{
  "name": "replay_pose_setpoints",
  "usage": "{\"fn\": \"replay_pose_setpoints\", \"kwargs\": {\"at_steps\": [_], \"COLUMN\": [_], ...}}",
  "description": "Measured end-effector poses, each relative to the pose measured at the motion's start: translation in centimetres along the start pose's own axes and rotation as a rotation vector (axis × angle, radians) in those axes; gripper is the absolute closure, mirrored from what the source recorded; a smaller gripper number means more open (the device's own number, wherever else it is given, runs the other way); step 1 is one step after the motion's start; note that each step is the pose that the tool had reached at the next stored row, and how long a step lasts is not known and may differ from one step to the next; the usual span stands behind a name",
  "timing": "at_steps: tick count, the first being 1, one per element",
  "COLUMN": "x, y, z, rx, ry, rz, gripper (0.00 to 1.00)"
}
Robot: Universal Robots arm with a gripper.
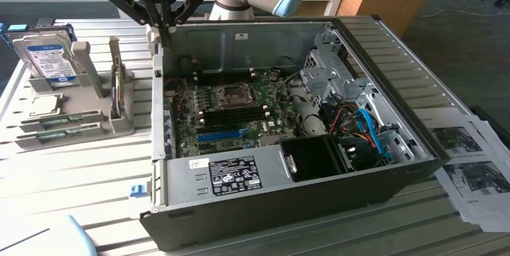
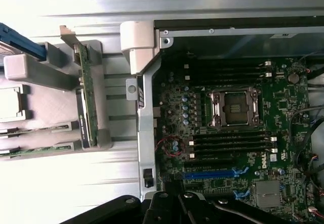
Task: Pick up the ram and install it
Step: 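Reach for the ram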
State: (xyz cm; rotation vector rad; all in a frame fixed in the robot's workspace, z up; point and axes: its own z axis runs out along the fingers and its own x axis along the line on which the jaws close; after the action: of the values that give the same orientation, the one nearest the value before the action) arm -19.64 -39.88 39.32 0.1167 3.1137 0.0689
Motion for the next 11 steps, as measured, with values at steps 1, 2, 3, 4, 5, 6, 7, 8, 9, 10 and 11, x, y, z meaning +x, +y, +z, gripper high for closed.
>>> {"fn": "replay_pose_setpoints", "kwargs": {"at_steps": [1,2,3,4,5,6,7,8,9,10,11], "x": [0.2,0.4,0.5,0.7,0.9,1.0,1.2,1.4,1.6,1.7,1.9], "y": [-0.01,-0.03,-0.04,-0.05,-0.07,-0.08,-0.09,-0.11,-0.12,-0.13,-0.14], "z": [0.00,-0.01,-0.01,-0.02,-0.02,-0.02,-0.02,-0.03,-0.03,-0.03,-0.04], "rx": [0.0000,0.0000,0.0000,0.0000,0.0000,0.0000,0.0000,0.0000,0.0000,0.0000,0.0000], "ry": [0.0000,-0.0001,0.0000,0.0000,-0.0001,-0.0001,-0.0001,0.0000,-0.0001,-0.0001,0.0000], "rz": [0.000,0.000,0.000,0.000,0.000,0.000,0.000,0.000,0.000,0.000,0.000], "gripper": [0.91,0.91,0.91,0.91,0.91,0.91,0.91,0.91,0.91,0.91,0.91]}}
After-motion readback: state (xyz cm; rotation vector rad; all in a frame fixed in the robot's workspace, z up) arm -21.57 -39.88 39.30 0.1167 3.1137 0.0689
